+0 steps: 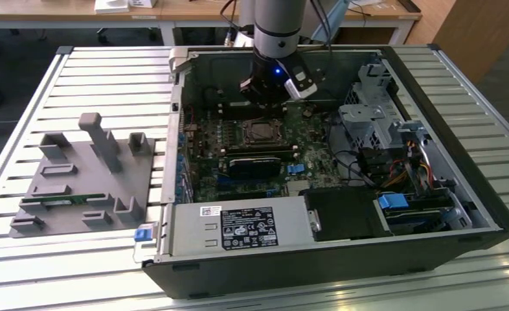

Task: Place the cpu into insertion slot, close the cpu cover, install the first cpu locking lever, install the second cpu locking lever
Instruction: 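Install the first cpu locking lever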

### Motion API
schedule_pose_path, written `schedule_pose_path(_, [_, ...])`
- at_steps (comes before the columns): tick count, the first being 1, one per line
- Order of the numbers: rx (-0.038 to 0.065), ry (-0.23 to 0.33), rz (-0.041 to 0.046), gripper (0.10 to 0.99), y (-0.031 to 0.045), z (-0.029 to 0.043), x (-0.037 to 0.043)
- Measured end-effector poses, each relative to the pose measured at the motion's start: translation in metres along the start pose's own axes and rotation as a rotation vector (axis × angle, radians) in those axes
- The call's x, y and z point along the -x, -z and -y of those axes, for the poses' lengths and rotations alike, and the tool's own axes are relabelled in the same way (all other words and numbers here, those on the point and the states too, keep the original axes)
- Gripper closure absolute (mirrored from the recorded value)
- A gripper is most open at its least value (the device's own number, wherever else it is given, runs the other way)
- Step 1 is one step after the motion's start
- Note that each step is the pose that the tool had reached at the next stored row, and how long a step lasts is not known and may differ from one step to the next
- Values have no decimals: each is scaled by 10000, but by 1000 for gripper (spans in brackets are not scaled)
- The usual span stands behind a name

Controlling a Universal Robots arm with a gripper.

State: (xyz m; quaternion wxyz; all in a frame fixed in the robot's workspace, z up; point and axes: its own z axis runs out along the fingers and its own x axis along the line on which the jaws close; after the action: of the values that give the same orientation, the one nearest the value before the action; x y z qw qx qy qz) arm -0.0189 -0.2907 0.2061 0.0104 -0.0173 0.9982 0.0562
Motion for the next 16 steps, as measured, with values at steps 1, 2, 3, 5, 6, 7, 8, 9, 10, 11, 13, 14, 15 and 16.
schedule_pose_path(1, [-2,-1,0,980,-8,1,0])
schedule_pose_path(2, [-5,-1,0,980,-15,2,0])
schedule_pose_path(3, [-8,-1,0,980,-21,2,0])
schedule_pose_path(5, [-11,0,-1,980,-30,4,0])
schedule_pose_path(6, [-12,0,0,980,-34,4,0])
schedule_pose_path(7, [-14,0,-1,980,-38,4,0])
schedule_pose_path(8, [-18,0,-1,980,-42,5,0])
schedule_pose_path(9, [-24,0,-1,980,-46,5,0])
schedule_pose_path(10, [-28,0,-1,980,-49,6,1])
schedule_pose_path(11, [-32,-1,-2,980,-53,6,1])
schedule_pose_path(13, [-34,0,-2,980,-62,7,1])
schedule_pose_path(14, [-35,0,-3,980,-63,8,1])
schedule_pose_path(15, [-35,0,-3,980,-63,8,1])
schedule_pose_path(16, [-36,0,-3,980,-63,8,1])
